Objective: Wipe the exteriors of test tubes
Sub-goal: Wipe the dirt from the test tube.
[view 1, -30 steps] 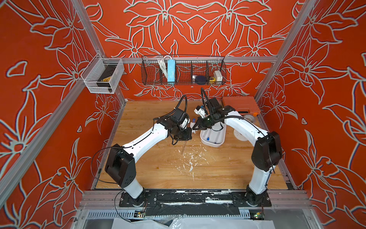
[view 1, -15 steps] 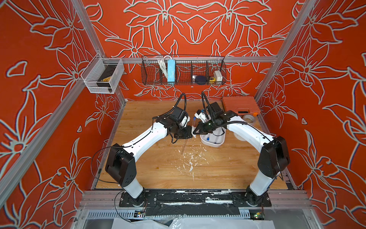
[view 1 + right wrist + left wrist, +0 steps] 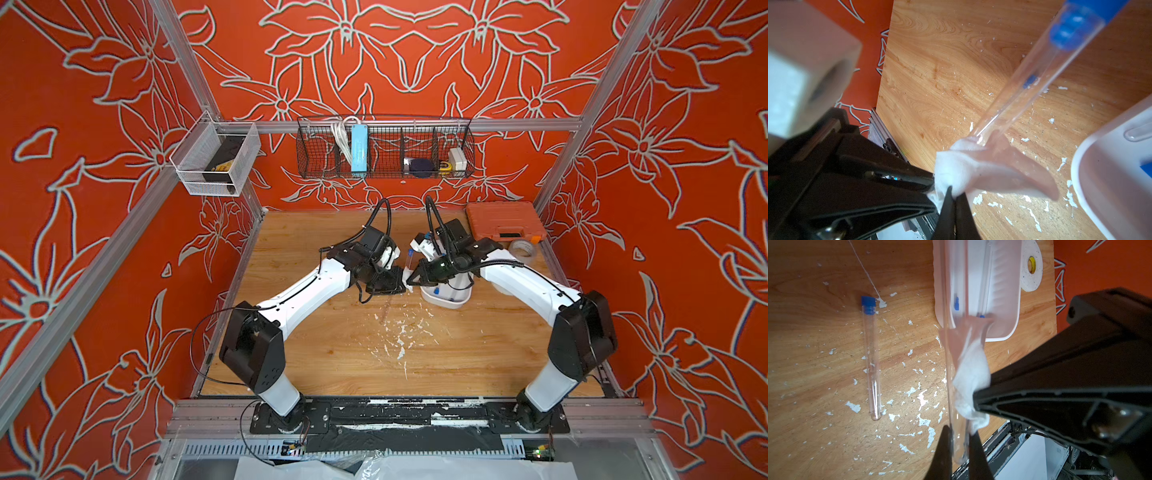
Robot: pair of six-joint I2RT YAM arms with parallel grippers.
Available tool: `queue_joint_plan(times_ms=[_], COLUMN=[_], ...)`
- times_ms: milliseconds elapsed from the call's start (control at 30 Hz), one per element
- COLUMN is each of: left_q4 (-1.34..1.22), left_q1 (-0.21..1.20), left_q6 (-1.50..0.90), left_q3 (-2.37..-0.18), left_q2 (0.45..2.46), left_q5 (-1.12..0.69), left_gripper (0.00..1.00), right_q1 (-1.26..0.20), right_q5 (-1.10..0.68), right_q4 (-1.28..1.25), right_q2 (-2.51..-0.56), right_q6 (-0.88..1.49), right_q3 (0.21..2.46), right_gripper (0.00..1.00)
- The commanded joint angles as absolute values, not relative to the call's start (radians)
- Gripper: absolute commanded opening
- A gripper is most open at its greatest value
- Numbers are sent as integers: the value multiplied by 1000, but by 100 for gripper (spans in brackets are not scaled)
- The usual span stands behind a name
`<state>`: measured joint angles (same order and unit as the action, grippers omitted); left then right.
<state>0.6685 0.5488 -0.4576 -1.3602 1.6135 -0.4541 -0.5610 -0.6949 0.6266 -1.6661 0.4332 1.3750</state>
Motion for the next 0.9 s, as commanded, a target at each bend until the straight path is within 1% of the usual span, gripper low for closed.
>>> queue_joint_plan(times_ms=[0, 267, 700, 867], left_q4=[657, 673, 703, 686], left_q1=[546, 546, 547, 546], left_q6=[-457, -453, -449, -463], left_q3=[-1362, -1378, -1396, -1399], left_q2=[1587, 1597, 1595, 1601], left_q5=[-479, -477, -471, -495], left_gripper=[3, 3, 3, 3], right_q1=[-558, -548, -485, -489], right_q5=[-697, -703, -720, -756], right_q4=[605, 583, 545, 496], right_q2=[-1620, -1614, -1583, -1608], right_q6=[428, 441, 444, 477], right_q3=[1342, 1321, 1273, 1260], right_gripper=[0, 0, 0, 0])
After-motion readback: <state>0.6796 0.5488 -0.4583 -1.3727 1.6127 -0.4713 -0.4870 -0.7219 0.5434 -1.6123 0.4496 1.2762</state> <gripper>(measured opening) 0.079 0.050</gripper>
